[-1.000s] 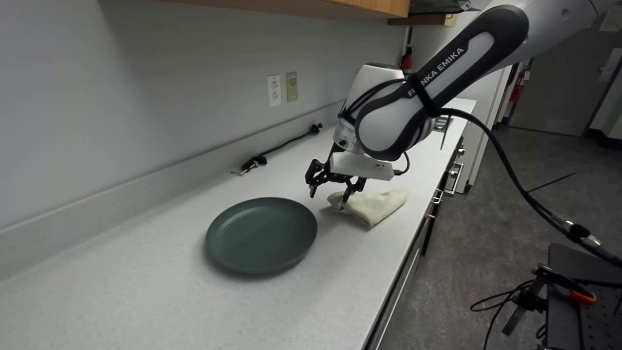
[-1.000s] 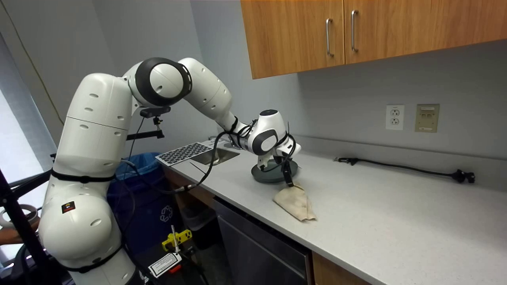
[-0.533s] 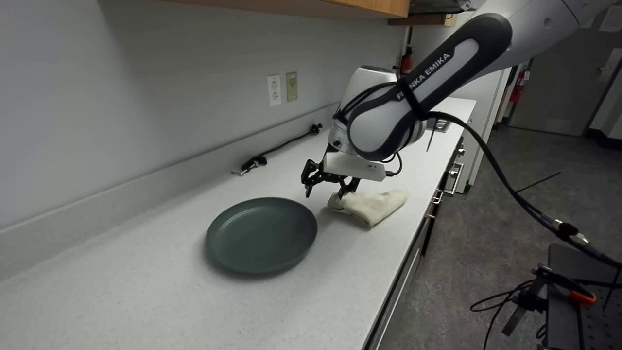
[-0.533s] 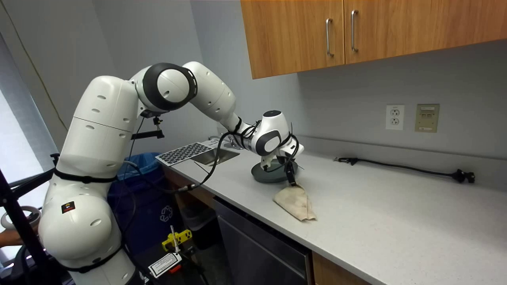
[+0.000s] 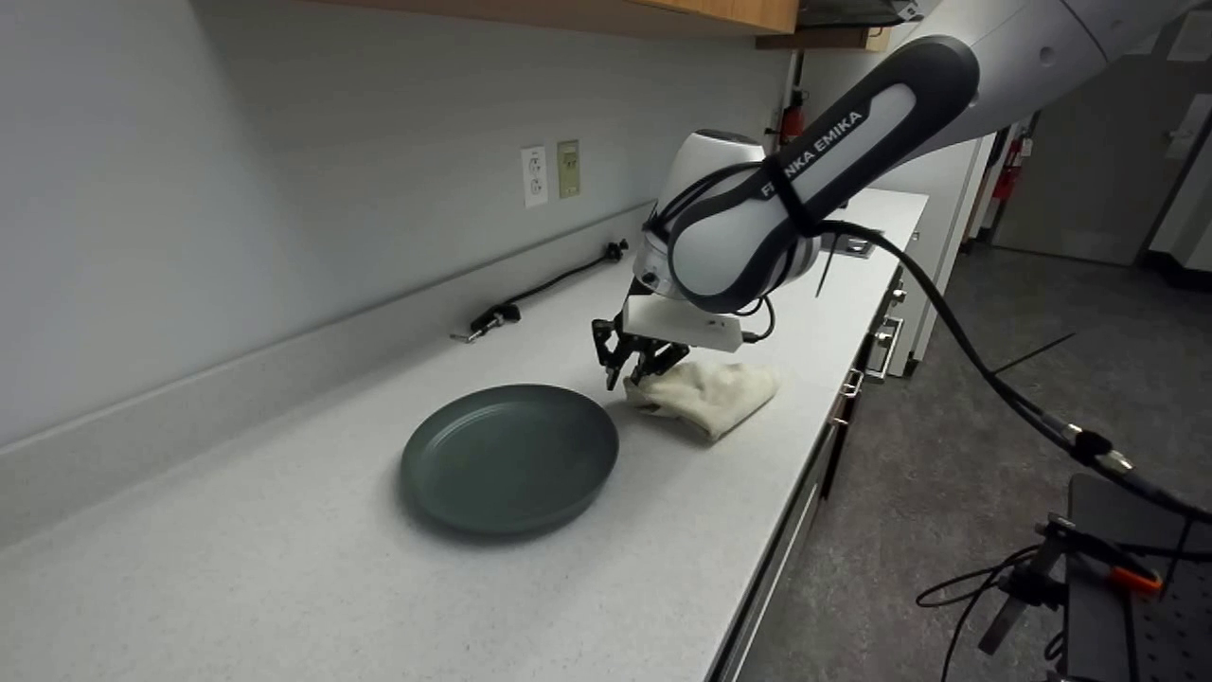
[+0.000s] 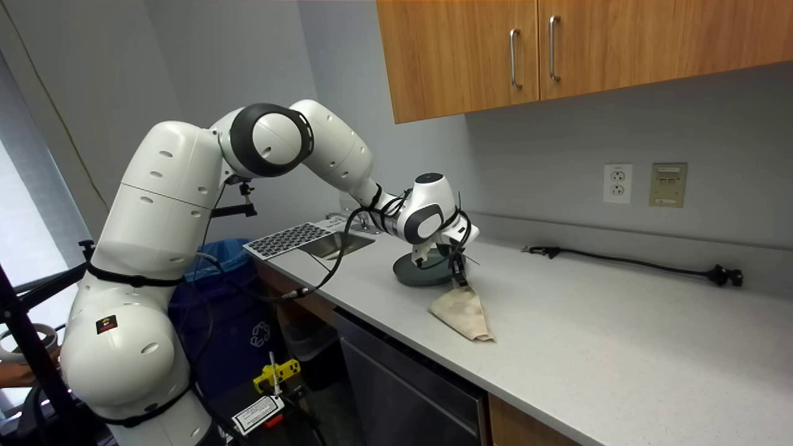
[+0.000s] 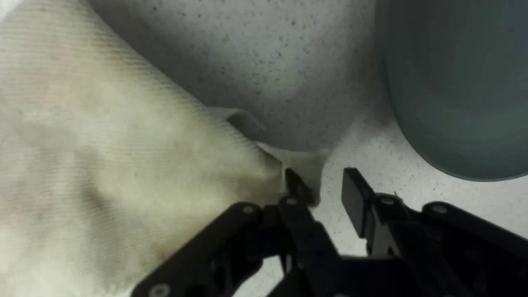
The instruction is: Spread the towel out on the counter
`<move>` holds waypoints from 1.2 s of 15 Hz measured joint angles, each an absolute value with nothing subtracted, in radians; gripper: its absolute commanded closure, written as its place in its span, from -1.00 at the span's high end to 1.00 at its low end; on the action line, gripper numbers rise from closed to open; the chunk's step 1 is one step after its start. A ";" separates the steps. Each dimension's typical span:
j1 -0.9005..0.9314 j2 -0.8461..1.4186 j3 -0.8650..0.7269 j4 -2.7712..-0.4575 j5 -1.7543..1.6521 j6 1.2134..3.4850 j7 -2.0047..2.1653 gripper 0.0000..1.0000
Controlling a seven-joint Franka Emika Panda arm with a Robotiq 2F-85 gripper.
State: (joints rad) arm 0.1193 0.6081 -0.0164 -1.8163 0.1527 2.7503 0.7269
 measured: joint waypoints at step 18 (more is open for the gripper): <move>0.070 0.315 0.095 -1.963 0.228 3.190 0.621 -0.99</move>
